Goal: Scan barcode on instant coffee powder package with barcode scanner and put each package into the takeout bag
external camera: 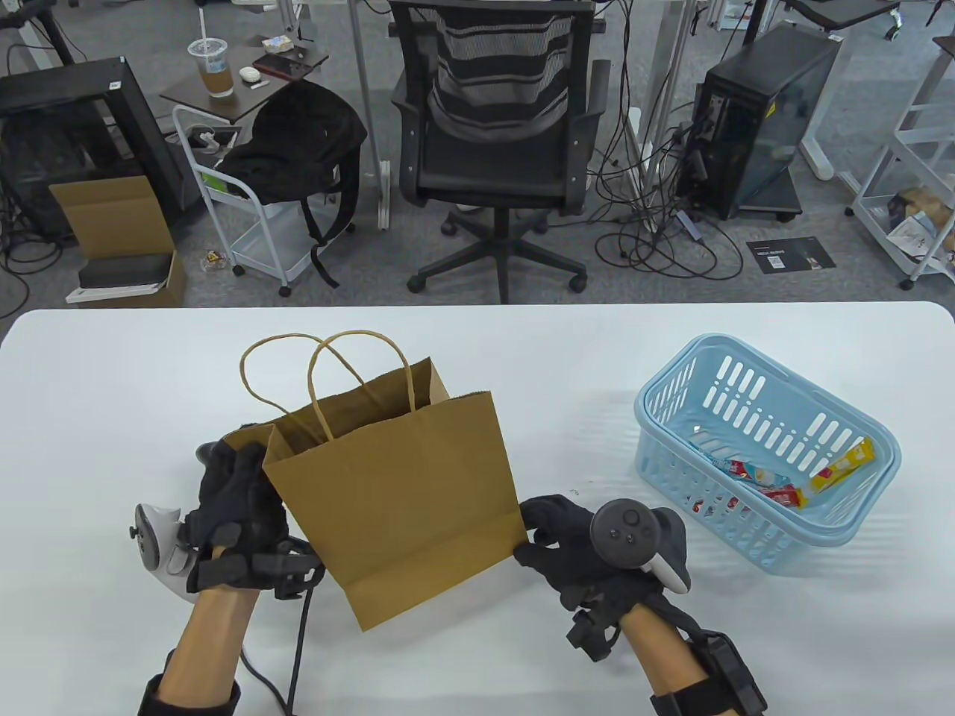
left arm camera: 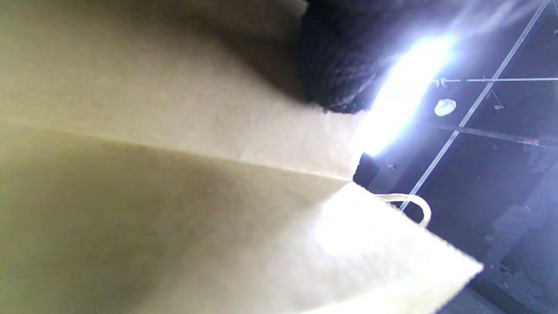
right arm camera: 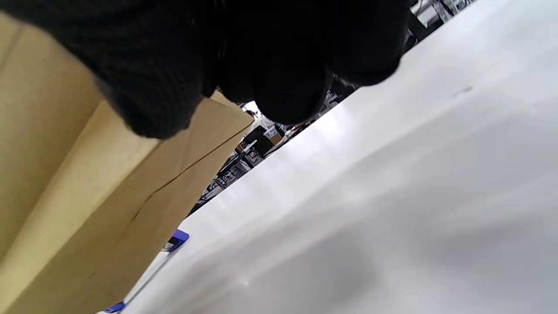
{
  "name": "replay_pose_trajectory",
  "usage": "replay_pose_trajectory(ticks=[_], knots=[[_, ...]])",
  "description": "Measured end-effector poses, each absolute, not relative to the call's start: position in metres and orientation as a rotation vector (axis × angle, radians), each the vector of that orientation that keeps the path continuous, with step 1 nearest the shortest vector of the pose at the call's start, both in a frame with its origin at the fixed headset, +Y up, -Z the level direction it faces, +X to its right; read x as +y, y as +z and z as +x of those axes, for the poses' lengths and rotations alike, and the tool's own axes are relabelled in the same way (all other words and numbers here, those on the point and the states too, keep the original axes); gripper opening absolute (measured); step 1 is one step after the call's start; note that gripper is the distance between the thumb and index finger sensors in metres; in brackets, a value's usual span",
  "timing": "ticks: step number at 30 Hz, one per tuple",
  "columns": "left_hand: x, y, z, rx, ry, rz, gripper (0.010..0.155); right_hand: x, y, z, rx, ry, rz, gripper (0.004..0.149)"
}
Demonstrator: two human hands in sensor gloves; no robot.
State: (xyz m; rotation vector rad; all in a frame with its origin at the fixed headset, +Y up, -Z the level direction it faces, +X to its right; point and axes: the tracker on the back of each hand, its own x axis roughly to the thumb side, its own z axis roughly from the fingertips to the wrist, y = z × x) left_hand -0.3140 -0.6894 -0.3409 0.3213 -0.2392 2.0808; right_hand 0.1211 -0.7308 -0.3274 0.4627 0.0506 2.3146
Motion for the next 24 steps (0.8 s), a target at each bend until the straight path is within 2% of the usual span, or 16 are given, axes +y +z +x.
replay_pose_trajectory(ticks=[4,6,8,11,13,17,24], knots=[[-0.695,-0.34,-0.32,-0.1,2.107,0.329,0.04,-0.73,-0.328,0.12,0.02,2.294,0.51,0.042],[-0.696,-0.339,-0.327,-0.021,2.14,0.31,0.04,-0.723,-0.325,0.122,-0.137,2.381,0.565,0.041],[-0.695,-0.338,-0.332,-0.008,2.125,0.33,0.04,-0.718,-0.322,0.123,-0.189,2.377,0.577,0.041],[-0.691,-0.34,-0.328,-0.127,2.057,0.332,0.04,-0.716,-0.321,0.124,-0.265,2.416,0.564,0.041],[-0.688,-0.342,-0.32,-0.216,2.052,0.316,0.04,-0.718,-0.321,0.123,-0.186,2.433,0.576,0.042],[-0.686,-0.341,-0.31,-0.271,2.041,0.262,0.041,-0.716,-0.32,0.123,-0.182,2.386,0.539,0.051],[-0.685,-0.342,-0.305,-0.32,2.004,0.253,0.04,-0.717,-0.324,0.129,-0.184,2.272,0.43,0.057]])
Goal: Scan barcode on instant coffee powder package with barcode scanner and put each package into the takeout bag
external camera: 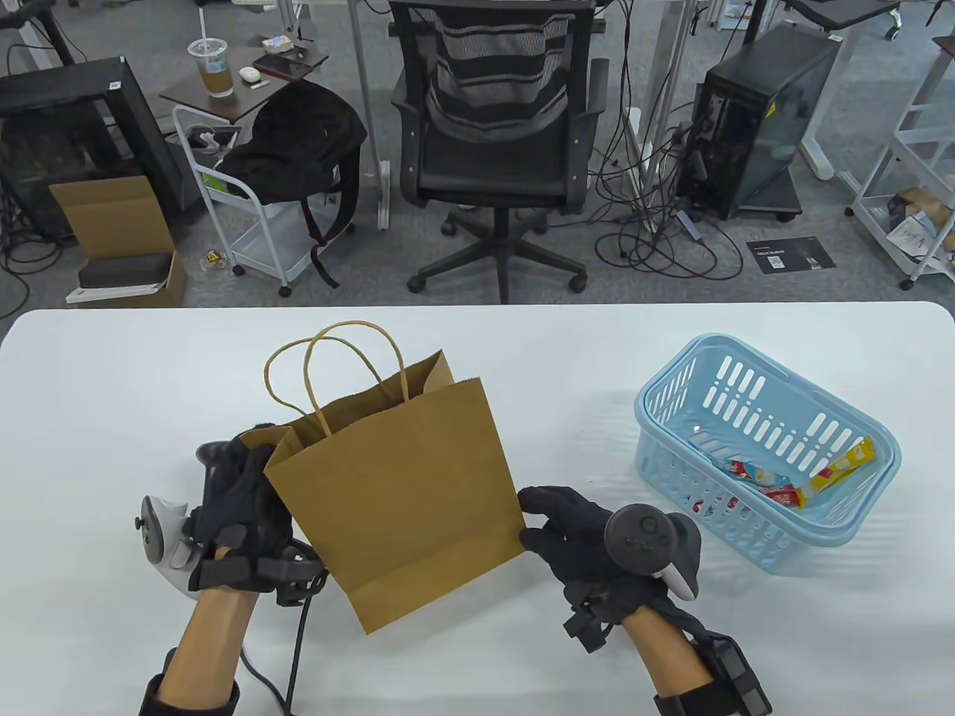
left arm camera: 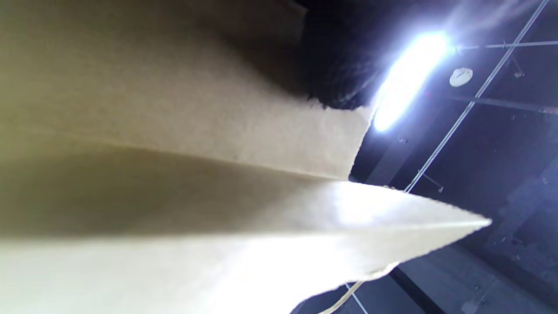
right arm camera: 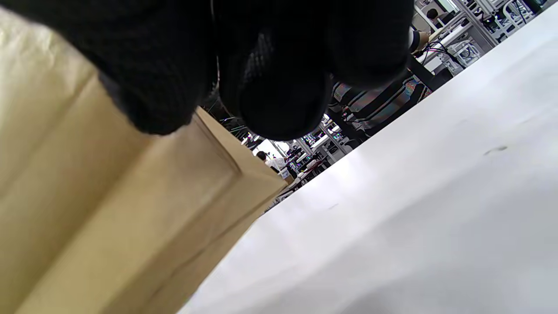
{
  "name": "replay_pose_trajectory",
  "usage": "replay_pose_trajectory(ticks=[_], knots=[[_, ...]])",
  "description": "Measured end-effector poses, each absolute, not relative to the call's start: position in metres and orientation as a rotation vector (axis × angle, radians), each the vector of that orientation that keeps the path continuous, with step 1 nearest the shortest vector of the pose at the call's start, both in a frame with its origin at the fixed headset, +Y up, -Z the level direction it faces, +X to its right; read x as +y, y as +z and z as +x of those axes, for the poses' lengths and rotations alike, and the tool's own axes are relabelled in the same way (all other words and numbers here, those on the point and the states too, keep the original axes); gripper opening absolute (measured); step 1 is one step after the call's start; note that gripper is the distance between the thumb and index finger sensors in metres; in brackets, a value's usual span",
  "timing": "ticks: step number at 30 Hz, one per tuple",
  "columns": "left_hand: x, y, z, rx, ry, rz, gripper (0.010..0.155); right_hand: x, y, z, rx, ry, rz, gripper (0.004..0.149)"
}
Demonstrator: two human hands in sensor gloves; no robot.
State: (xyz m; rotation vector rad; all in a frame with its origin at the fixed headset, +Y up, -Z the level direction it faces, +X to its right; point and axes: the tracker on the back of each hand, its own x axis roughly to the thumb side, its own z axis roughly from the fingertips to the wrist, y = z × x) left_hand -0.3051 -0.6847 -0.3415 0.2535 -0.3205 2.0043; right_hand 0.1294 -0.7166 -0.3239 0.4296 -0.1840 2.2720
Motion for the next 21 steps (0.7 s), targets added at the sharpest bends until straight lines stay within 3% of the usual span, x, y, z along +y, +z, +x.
replay_pose_trajectory(ticks=[5,9,11,15,17,21], knots=[[-0.684,-0.341,-0.296,-0.359,1.992,0.219,0.04,-0.721,-0.326,0.129,-0.14,2.195,0.394,0.054],[-0.684,-0.34,-0.289,-0.372,1.967,0.207,0.041,-0.725,-0.327,0.127,-0.14,2.082,0.354,0.038],[-0.68,-0.338,-0.288,-0.371,1.957,0.219,0.046,-0.726,-0.328,0.127,-0.14,2.044,0.307,0.037],[-0.669,-0.334,-0.295,-0.358,1.718,0.255,0.069,-0.728,-0.33,0.133,-0.207,2.033,0.222,0.037],[-0.665,-0.33,-0.296,-0.32,1.514,0.311,0.07,-0.729,-0.33,0.136,-0.241,2.048,0.178,0.037],[-0.67,-0.328,-0.289,-0.239,1.327,0.344,0.065,-0.731,-0.329,0.138,-0.279,2.058,0.113,0.037]])
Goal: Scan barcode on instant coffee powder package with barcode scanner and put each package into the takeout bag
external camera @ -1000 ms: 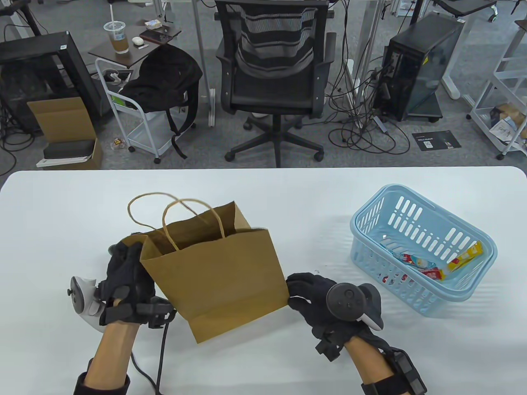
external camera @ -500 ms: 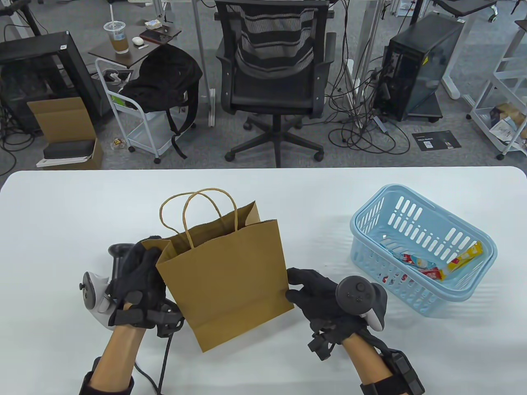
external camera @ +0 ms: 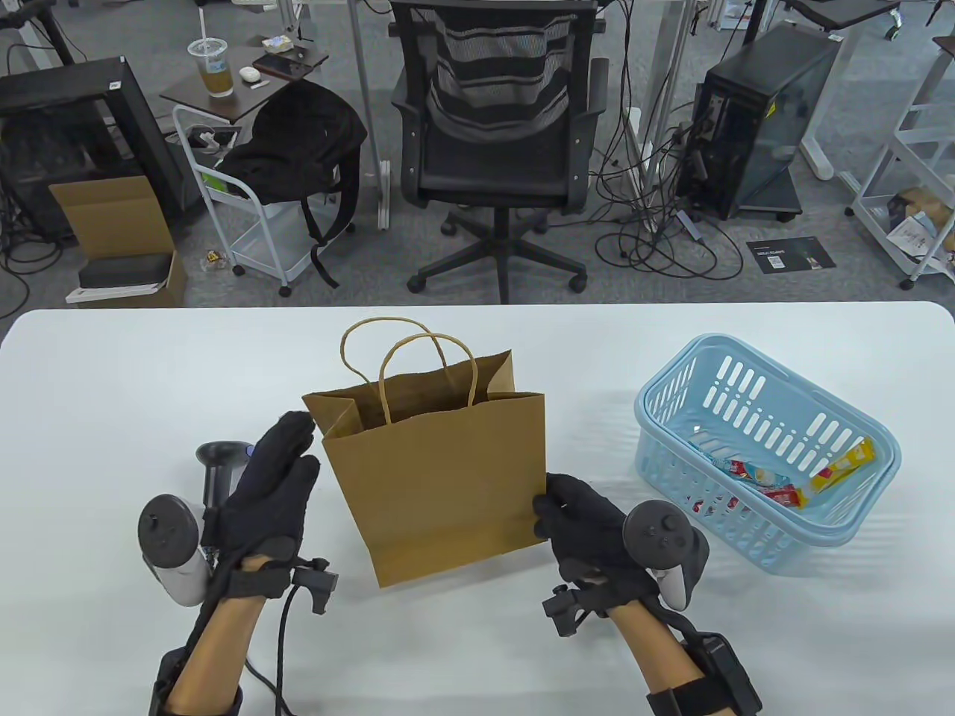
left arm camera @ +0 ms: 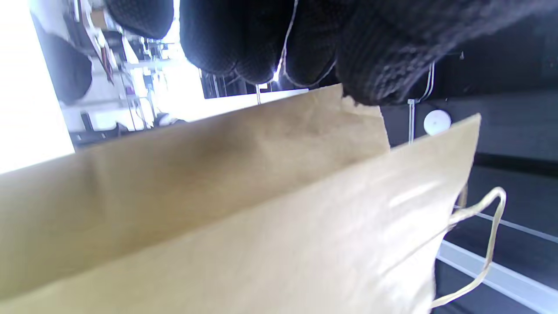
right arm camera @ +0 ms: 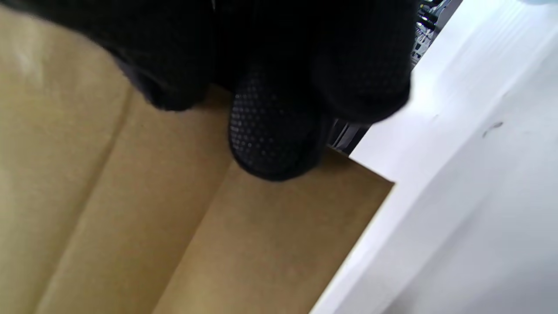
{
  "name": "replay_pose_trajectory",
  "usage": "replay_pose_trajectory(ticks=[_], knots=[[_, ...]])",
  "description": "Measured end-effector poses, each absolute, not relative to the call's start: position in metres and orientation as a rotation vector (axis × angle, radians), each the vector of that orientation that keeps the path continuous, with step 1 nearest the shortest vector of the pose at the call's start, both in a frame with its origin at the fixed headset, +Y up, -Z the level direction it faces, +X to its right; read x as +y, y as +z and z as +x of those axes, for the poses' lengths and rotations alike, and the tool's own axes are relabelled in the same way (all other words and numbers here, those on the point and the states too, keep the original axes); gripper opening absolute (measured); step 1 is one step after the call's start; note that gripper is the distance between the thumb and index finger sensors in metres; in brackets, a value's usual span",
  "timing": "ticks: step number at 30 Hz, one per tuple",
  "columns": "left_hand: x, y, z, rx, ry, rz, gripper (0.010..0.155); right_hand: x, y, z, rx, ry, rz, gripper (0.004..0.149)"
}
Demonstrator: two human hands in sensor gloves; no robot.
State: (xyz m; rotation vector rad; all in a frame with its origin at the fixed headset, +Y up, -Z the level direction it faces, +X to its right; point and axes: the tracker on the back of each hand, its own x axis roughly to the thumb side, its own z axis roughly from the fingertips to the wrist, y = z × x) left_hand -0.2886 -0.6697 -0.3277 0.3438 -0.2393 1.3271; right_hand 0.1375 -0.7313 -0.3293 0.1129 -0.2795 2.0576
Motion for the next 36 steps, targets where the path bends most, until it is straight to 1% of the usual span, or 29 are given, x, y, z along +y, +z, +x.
replay_pose_trajectory(ticks=[2,4,6,8,10,12,14,16,18,21,22,26,31,36], knots=[[-0.675,-0.328,-0.283,-0.216,1.239,0.318,0.063,-0.732,-0.329,0.139,-0.299,2.057,0.085,0.037],[-0.68,-0.331,-0.276,-0.214,1.173,0.26,0.061,-0.734,-0.33,0.14,-0.31,2.054,0.053,0.037],[-0.691,-0.334,-0.265,-0.188,1.113,0.122,0.066,-0.737,-0.331,0.141,-0.302,2.045,0.038,0.037],[-0.704,-0.337,-0.256,-0.184,1.094,0.002,0.077,-0.739,-0.332,0.141,-0.294,2.047,0.031,0.037],[-0.719,-0.342,-0.246,-0.231,1.118,-0.092,0.083,-0.741,-0.333,0.142,-0.292,2.056,0.027,0.037],[-0.73,-0.343,-0.24,-0.221,1.157,-0.149,0.085,-0.743,-0.334,0.142,-0.285,2.059,0.021,0.037],[-0.738,-0.344,-0.234,-0.246,1.21,-0.176,0.086,-0.745,-0.335,0.142,-0.274,2.056,0.007,0.038],[-0.742,-0.345,-0.232,-0.235,1.23,-0.182,0.086,-0.749,-0.337,0.144,-0.247,2.052,-0.013,0.042],[-0.743,-0.346,-0.231,-0.245,1.218,-0.191,0.086,-0.753,-0.34,0.142,-0.172,2.013,0.003,0.056],[-0.745,-0.347,-0.229,-0.254,1.21,-0.202,0.086,-0.758,-0.344,0.138,-0.08,2.009,0.043,0.071],[-0.746,-0.347,-0.229,-0.25,1.204,-0.201,0.086,-0.76,-0.345,0.136,-0.054,2.007,0.063,0.073],[-0.748,-0.348,-0.23,-0.239,1.179,-0.187,0.086,-0.764,-0.348,0.132,0.036,1.998,0.099,0.078],[-0.753,-0.351,-0.229,-0.234,1.201,-0.214,0.086,-0.765,-0.35,0.132,0.063,1.989,0.103,0.079],[-0.761,-0.354,-0.227,-0.23,1.157,-0.243,0.087,-0.768,-0.353,0.136,0.103,1.971,0.077,0.08]])
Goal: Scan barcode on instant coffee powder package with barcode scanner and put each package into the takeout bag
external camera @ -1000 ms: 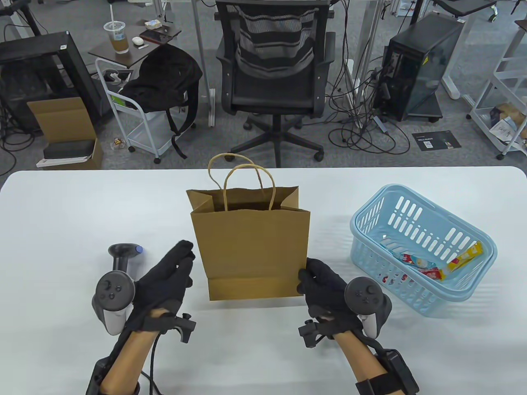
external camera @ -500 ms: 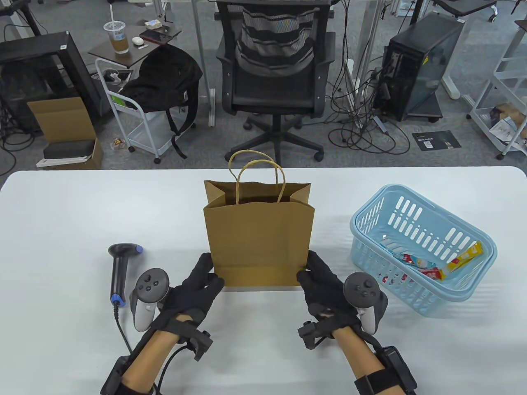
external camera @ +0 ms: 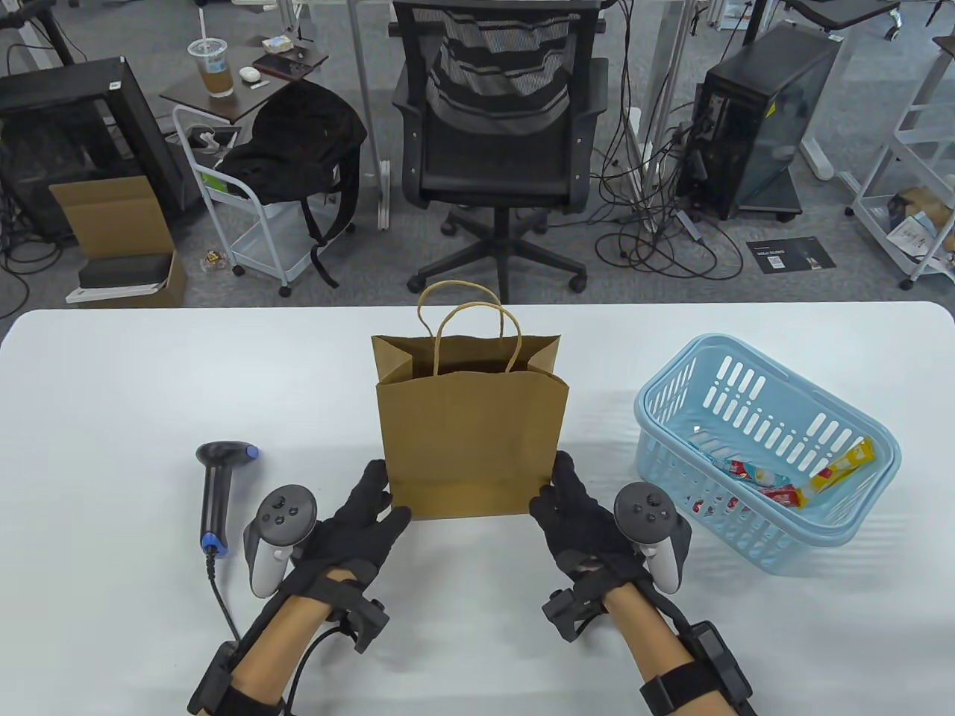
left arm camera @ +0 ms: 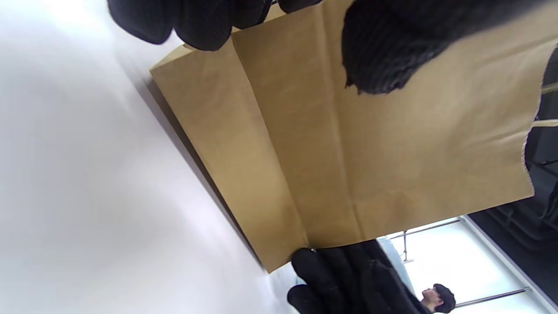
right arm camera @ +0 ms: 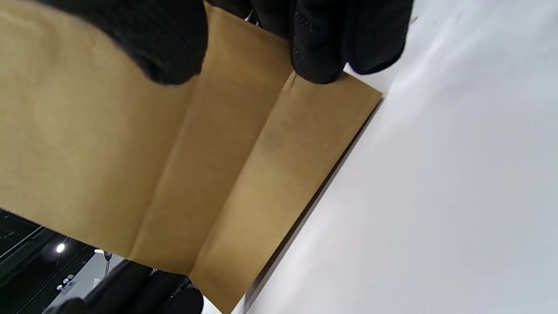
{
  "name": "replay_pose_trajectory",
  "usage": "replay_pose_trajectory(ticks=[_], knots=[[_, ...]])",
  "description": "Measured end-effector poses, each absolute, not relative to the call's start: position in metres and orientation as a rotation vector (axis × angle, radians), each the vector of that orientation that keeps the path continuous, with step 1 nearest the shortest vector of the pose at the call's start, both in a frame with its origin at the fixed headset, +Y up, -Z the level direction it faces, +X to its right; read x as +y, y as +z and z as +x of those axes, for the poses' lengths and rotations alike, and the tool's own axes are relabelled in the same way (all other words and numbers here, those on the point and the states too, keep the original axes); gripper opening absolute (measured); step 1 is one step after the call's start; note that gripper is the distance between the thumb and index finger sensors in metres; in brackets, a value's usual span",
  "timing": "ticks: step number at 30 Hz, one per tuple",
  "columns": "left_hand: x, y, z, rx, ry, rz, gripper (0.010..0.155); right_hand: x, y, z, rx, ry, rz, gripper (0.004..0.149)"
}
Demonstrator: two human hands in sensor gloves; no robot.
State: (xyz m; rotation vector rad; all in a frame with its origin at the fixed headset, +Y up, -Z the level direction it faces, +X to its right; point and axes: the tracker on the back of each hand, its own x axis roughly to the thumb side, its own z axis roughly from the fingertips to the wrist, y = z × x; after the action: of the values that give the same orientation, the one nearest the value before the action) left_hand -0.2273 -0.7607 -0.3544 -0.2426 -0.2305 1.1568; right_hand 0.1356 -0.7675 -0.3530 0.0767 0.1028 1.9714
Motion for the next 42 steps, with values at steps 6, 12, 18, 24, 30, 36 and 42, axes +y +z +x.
replay_pose_trajectory(ticks=[6,12,18,24,30,36,42], knots=[[-0.762,-0.355,-0.228,-0.224,1.162,-0.251,0.086,-0.762,-0.351,0.14,0.072,2.128,0.062,0.08],[-0.75,-0.351,-0.235,-0.204,1.068,-0.167,0.09,-0.754,-0.348,0.143,0.065,2.45,0.066,0.093],[-0.731,-0.344,-0.239,-0.195,0.511,-0.049,0.097,-0.746,-0.345,0.145,0.173,2.761,0.083,0.105],[-0.735,-0.345,-0.235,-0.141,0.21,-0.101,0.11,-0.753,-0.343,0.148,0.428,2.887,0.058,0.11],[-0.713,-0.35,-0.265,0.016,0.218,-0.018,0.135,-0.754,-0.344,0.147,0.437,2.837,0.058,0.109],[-0.702,-0.357,-0.351,0.405,0.314,0.069,0.13,-0.75,-0.343,0.146,0.356,2.798,0.077,0.107],[-0.731,-0.368,-0.398,0.641,0.487,-0.043,0.106,-0.749,-0.342,0.144,0.32,2.791,0.097,0.105]])
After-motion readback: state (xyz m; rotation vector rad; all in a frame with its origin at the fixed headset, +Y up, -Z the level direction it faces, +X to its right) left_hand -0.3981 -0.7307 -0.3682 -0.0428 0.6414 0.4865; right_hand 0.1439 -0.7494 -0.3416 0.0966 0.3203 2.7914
